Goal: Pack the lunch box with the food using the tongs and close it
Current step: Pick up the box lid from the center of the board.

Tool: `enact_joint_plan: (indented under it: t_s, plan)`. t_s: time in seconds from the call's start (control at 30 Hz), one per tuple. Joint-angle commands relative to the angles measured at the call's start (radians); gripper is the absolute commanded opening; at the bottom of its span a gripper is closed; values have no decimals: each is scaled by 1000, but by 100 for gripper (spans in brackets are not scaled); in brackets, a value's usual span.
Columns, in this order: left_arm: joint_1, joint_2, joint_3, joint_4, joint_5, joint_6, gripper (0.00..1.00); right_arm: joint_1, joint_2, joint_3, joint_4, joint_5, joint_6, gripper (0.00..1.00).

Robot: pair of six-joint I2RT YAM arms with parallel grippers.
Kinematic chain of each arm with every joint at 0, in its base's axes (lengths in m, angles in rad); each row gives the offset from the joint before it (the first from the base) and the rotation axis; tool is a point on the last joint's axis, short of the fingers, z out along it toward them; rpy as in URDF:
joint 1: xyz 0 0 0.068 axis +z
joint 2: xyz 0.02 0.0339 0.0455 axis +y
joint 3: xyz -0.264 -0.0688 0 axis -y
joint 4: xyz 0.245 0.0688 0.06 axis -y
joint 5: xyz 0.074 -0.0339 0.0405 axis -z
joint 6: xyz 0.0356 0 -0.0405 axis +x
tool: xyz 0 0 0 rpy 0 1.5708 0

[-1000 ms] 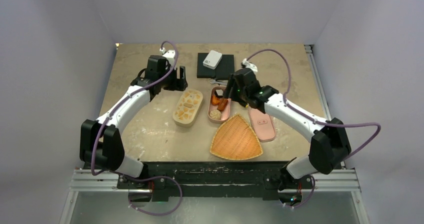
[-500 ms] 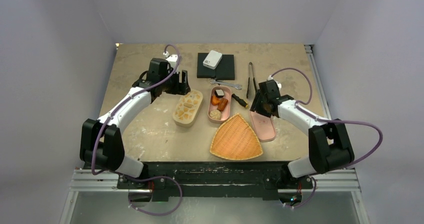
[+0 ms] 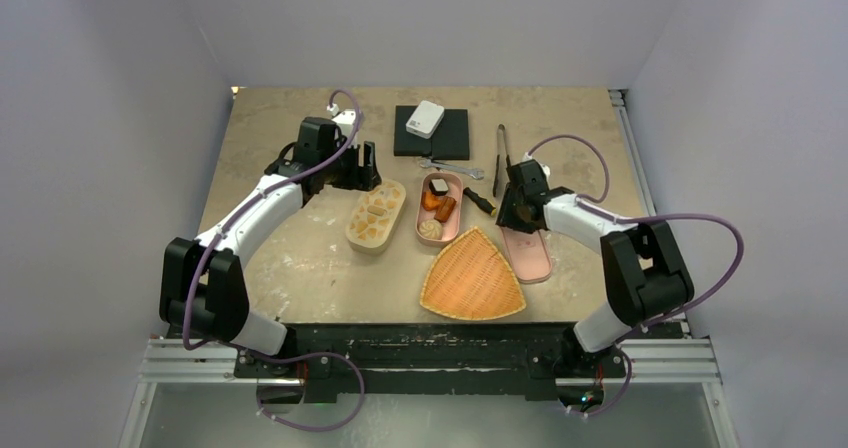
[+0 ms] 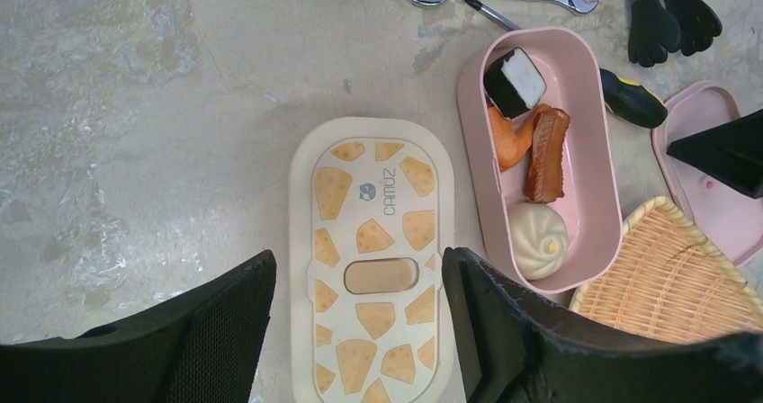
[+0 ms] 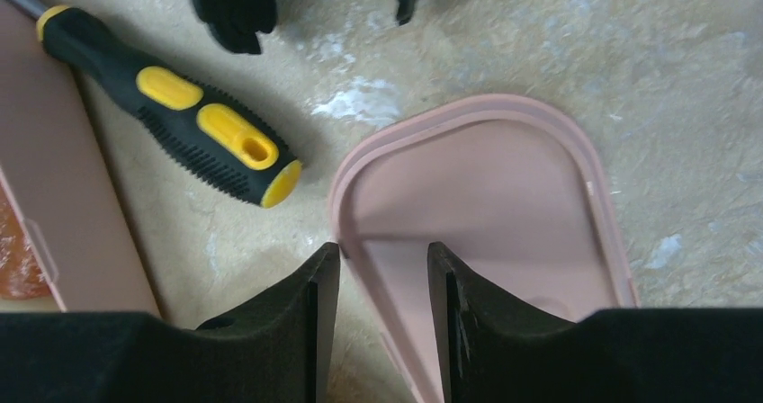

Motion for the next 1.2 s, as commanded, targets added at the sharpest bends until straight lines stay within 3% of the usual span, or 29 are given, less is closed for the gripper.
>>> enact_joint_plan:
  t_s: [0.0, 0.47, 0.5, 0.53, 0.57, 0.77, 1.17]
  plan:
    - [-5, -11, 3, 22, 18, -12, 68, 51, 10, 72, -12, 78, -4, 44]
    - [-5, -13, 6, 17, 17, -14, 67, 151, 125, 117, -115, 247, 6, 44]
    - [-5, -13, 6, 16, 15, -14, 67, 159, 130, 120, -118, 252, 68, 19]
    - [-5, -13, 6, 17, 13, -14, 67, 164, 129, 122, -118, 255, 80, 5]
    - [-5, -13, 6, 16, 12, -14, 67, 165, 123, 121, -115, 255, 87, 0]
    - [-5, -13, 6, 17, 4, -12, 67, 165, 29, 93, -77, 201, 120, 0]
    - [-39, -38, -17, 78, 130, 16, 67, 156, -322, 41, -20, 345, 119, 0]
